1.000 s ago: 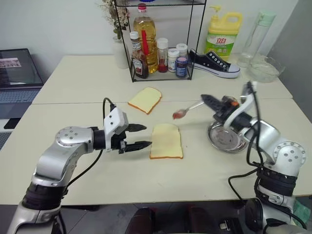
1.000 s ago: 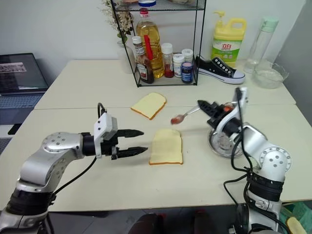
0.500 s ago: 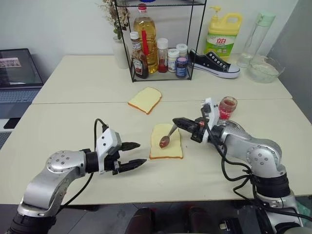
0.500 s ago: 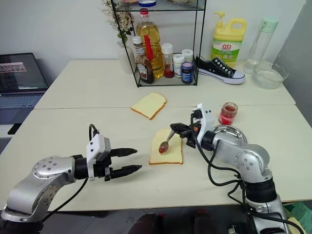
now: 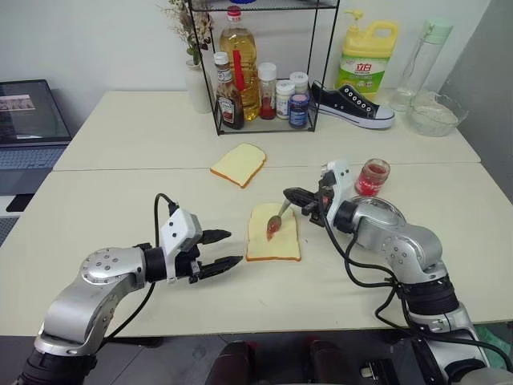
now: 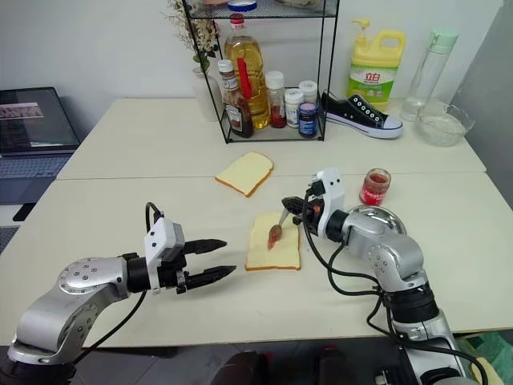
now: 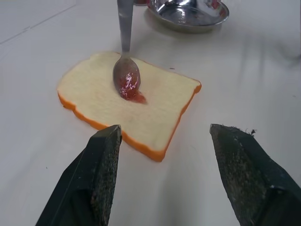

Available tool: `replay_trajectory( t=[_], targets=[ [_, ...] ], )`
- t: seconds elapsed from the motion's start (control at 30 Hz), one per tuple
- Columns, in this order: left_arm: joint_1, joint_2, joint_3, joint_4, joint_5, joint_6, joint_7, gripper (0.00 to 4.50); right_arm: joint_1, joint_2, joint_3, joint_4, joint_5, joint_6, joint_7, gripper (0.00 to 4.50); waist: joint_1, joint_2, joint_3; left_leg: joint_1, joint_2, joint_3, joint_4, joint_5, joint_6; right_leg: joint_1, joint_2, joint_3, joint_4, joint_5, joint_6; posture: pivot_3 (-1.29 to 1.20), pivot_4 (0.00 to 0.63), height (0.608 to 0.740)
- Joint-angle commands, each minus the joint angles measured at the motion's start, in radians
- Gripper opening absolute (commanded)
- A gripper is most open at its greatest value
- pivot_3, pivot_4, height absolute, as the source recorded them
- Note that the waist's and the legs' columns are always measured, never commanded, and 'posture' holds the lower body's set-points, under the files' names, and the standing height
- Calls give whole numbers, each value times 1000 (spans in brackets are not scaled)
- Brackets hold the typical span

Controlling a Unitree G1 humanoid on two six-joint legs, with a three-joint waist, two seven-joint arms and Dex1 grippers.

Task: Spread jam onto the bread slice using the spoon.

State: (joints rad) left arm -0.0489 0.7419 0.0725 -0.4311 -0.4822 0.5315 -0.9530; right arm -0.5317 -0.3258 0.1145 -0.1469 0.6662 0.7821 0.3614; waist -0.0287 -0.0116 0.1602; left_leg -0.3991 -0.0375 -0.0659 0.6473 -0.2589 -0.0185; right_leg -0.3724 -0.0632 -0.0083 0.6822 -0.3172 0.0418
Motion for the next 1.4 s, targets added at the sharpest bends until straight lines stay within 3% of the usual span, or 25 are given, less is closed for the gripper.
replay_trajectory(
  t=[0.03,0.13,0.27,0.4,0.73,1.03,1.4],
  targets=[
    [-18,-1,-9,-3,-3,-20,-4,3139,-41,9,-71,10,-25,-36,-7,51,0,0,0,0,0,0,0,0,0,0,0,0,0,0,0,0,150,740],
    [-31,-2,-17,9,-1,-25,-6,3139,-51,25,-117,16,-4,-14,-14,51,0,0,0,0,0,0,0,0,0,0,0,0,0,0,0,0,150,740],
    [-49,0,-27,25,-2,-29,-13,3139,-61,131,-339,27,311,190,-142,51,0,0,0,0,0,0,0,0,0,0,-1,0,0,0,0,0,150,740],
    [-64,3,-30,46,0,-37,-23,3139,-50,169,-464,26,478,277,-283,51,-1,0,0,0,1,0,-1,0,0,0,-2,0,0,0,0,0,150,740],
    [-92,12,-59,73,-3,-42,-67,3139,56,167,-452,-57,627,339,-357,51,-2,0,0,0,0,1,-1,0,0,0,-1,0,0,0,0,0,150,740],
    [-61,24,-52,50,-3,-46,-78,3139,124,201,-377,23,597,316,-308,51,-3,0,0,0,0,1,-1,0,0,0,0,1,0,0,0,0,150,740],
    [-7,39,-5,5,-17,-31,-46,3139,75,141,-294,268,322,159,-127,51,-3,0,0,0,0,1,-1,0,0,0,2,1,0,0,0,0,150,740]
  ],
)
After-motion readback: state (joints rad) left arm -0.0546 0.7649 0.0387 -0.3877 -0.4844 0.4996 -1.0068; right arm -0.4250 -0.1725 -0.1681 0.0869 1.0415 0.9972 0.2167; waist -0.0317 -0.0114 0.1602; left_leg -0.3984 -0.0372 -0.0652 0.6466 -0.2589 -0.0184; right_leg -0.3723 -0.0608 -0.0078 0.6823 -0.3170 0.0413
